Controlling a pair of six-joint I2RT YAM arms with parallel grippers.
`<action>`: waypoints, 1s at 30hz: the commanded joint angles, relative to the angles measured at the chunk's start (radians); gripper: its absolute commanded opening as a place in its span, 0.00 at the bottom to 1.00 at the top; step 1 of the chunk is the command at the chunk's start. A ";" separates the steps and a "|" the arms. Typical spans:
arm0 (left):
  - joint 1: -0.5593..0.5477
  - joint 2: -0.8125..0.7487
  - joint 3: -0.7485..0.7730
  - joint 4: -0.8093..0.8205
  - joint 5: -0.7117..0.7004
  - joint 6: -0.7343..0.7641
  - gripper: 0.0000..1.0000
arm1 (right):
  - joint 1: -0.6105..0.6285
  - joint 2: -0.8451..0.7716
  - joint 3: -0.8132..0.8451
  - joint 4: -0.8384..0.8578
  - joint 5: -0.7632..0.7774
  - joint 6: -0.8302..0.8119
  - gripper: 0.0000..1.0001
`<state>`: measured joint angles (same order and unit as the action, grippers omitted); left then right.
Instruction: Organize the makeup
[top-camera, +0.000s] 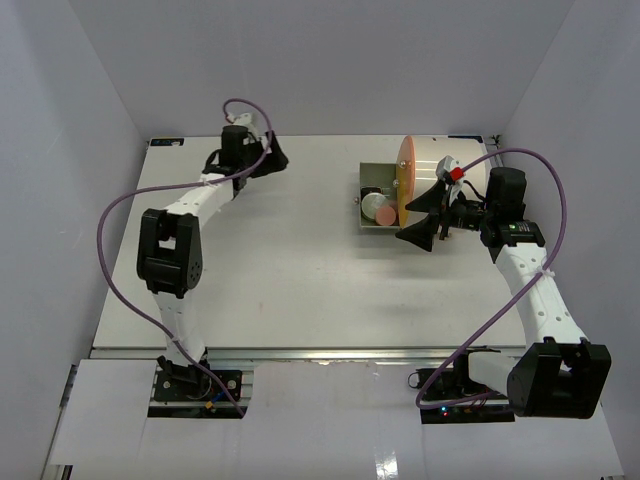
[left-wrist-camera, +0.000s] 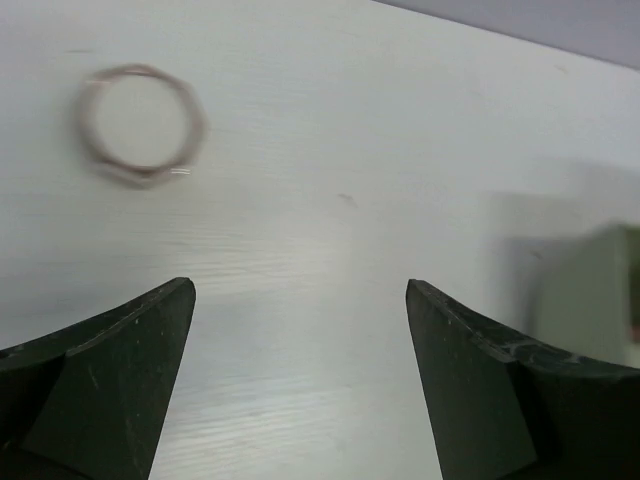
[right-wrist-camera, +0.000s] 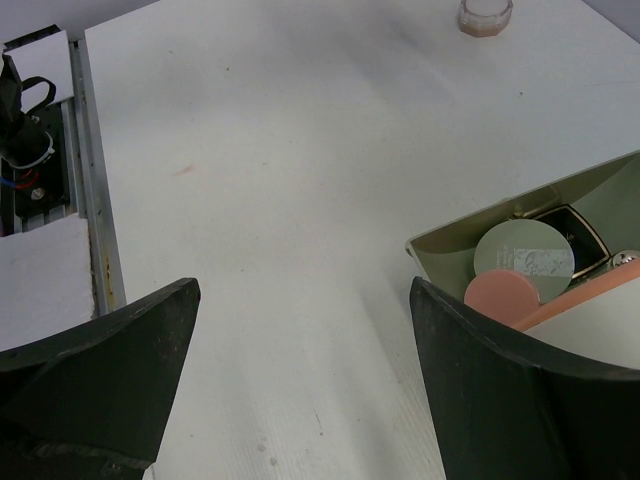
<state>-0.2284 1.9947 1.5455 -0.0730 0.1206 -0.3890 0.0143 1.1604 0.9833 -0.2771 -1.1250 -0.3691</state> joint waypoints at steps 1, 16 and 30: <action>0.023 0.016 0.034 -0.094 -0.187 0.006 0.98 | -0.002 0.007 -0.011 0.033 -0.027 0.009 0.92; 0.041 0.355 0.405 -0.171 -0.295 0.121 0.98 | -0.002 0.018 -0.011 0.033 -0.024 0.007 0.92; 0.041 0.533 0.611 -0.128 -0.373 0.203 0.95 | -0.002 0.040 -0.009 0.030 -0.013 0.006 0.92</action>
<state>-0.1902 2.5101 2.0720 -0.2261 -0.2200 -0.2182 0.0143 1.1888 0.9703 -0.2747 -1.1274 -0.3691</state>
